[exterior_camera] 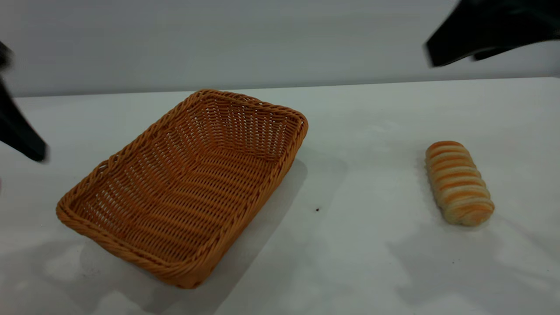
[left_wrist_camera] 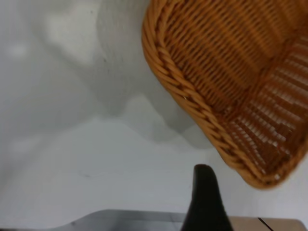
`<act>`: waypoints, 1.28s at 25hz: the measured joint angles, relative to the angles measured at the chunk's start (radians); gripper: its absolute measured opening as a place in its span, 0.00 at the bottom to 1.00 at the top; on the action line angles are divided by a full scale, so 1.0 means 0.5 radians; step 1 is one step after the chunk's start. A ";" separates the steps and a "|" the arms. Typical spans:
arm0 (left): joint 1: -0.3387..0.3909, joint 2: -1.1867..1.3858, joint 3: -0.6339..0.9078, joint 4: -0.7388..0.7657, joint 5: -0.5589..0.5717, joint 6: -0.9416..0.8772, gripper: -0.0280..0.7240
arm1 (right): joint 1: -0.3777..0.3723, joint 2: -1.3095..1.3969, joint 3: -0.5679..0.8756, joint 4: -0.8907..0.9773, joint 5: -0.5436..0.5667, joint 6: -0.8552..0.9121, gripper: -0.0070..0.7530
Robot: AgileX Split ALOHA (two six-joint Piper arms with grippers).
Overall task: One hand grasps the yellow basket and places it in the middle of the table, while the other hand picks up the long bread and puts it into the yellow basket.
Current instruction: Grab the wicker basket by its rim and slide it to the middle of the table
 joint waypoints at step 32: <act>-0.669 1.091 0.034 -1.115 -1.264 -0.191 0.17 | -0.285 0.281 -0.108 0.209 0.394 -0.024 0.74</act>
